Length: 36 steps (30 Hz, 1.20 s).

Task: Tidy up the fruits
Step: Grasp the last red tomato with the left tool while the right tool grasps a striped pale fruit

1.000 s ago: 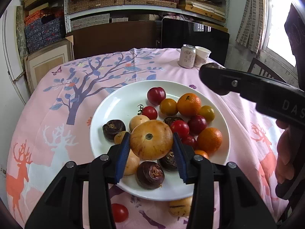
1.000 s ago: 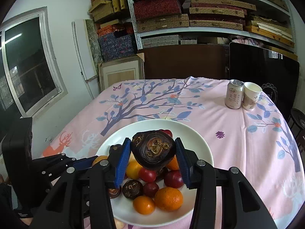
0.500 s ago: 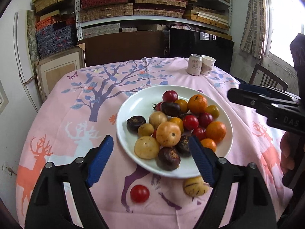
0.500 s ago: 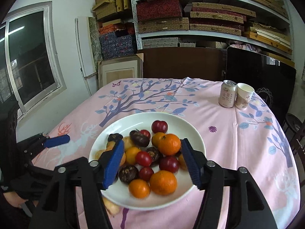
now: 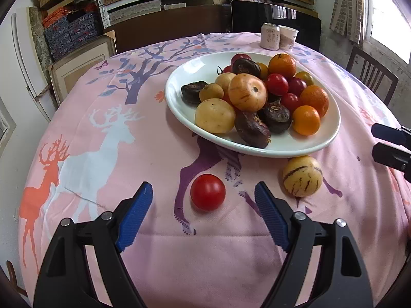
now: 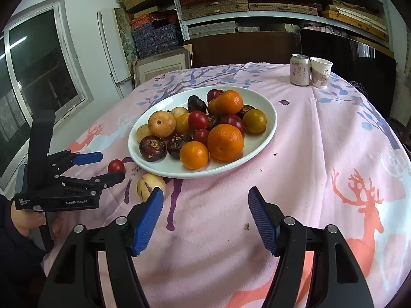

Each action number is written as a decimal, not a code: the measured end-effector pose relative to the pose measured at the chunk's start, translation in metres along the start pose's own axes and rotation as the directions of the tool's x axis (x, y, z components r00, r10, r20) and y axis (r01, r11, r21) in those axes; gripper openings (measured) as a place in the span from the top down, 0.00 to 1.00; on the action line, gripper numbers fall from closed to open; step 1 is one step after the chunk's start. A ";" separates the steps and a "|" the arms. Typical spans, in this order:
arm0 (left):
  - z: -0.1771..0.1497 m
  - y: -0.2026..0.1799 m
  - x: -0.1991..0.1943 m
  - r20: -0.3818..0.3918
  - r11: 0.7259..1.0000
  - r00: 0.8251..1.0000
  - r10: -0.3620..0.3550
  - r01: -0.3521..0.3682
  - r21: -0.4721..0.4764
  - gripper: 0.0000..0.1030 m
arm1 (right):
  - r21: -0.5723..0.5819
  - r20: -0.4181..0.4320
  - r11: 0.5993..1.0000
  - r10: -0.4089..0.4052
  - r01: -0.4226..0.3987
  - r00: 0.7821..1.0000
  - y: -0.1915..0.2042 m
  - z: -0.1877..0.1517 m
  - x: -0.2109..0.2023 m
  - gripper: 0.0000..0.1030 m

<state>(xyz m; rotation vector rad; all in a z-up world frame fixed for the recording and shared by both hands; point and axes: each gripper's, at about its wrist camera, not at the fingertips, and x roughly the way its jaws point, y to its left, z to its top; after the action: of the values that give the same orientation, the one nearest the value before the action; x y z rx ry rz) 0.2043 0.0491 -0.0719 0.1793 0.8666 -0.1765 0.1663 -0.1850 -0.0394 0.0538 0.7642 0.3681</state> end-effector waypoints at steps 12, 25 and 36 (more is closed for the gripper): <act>0.001 0.013 -0.003 0.074 0.992 0.993 -0.088 0.094 -0.078 0.75 | -0.038 -0.067 0.999 0.010 -0.013 0.998 0.022 -0.006 0.016 0.33; 0.002 0.024 -0.016 0.138 0.981 0.982 -0.128 0.146 -0.125 0.75 | -0.078 -0.162 0.995 0.043 -0.056 0.986 0.066 0.006 0.061 0.33; 0.002 0.022 -0.011 0.121 0.982 0.984 -0.127 0.142 -0.122 0.75 | -0.097 -0.195 0.995 0.019 -0.038 0.981 0.075 0.010 0.077 0.34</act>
<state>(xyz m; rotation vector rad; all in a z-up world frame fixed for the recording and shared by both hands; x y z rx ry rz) 0.2039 0.0712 -0.0600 -0.0118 0.7749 -0.2532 0.2007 -0.0874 -0.0698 -0.0667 0.9374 0.4431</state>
